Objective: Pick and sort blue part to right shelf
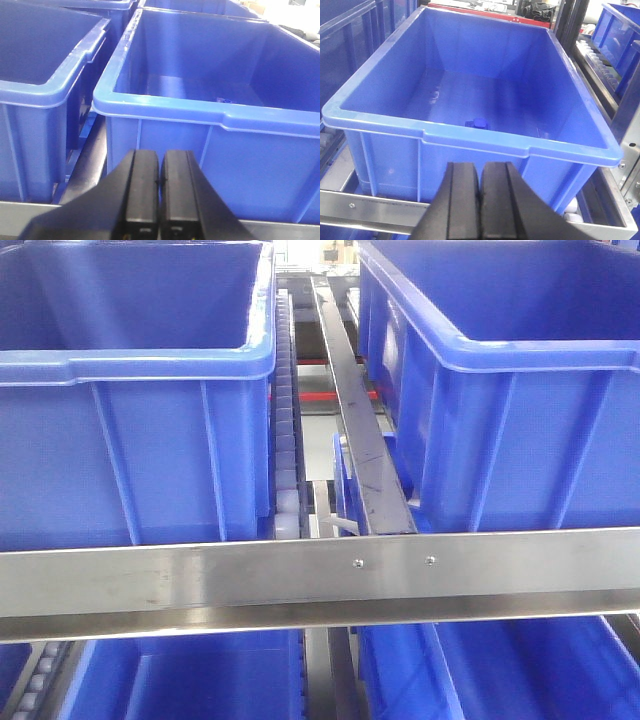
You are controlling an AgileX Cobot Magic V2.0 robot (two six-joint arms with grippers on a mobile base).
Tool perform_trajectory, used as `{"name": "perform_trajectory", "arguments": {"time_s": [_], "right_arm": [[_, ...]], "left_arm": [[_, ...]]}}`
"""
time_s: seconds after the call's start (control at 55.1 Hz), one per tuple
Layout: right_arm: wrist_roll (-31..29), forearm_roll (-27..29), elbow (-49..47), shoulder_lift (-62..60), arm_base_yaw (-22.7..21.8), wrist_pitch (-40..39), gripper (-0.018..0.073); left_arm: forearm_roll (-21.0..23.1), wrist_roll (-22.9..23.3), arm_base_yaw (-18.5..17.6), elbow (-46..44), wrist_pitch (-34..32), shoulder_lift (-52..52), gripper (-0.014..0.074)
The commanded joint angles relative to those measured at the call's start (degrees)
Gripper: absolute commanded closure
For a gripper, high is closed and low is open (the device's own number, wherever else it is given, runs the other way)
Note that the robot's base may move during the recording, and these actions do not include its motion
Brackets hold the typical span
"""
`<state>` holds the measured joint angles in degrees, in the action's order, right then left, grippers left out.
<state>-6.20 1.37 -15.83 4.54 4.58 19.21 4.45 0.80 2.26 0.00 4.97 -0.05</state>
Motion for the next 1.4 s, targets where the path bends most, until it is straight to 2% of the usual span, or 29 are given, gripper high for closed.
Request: {"name": "perform_trajectory", "arguments": {"time_s": [0.0,0.182,0.381,0.636,0.726,1.38], "right_arm": [[-0.25,0.04,-1.61,0.69,0.05,-5.5,0.051],[0.51,2.07,-0.77,0.69,-0.09,-5.96,0.051],[3.9,2.01,5.92,-1.02,-2.62,-13.28,0.051],[6.2,2.17,17.31,-6.16,-2.69,-22.15,0.051],[6.89,2.21,17.04,-6.16,-2.69,-19.63,0.051],[6.89,2.21,17.04,-6.16,-2.69,-19.63,0.051]], "left_arm": [[0.59,-0.03,0.16,2.11,-4.97,-1.66,0.0472],[0.59,-0.03,0.16,2.11,-4.97,-1.66,0.0472],[0.59,-0.03,0.16,2.11,-4.97,-1.66,0.0472],[0.59,-0.03,0.16,2.11,-4.97,-1.56,0.0472],[0.59,-0.03,0.16,2.11,-4.97,-1.56,0.0472],[0.59,-0.03,0.16,2.11,-4.97,-1.56,0.0472]]}}
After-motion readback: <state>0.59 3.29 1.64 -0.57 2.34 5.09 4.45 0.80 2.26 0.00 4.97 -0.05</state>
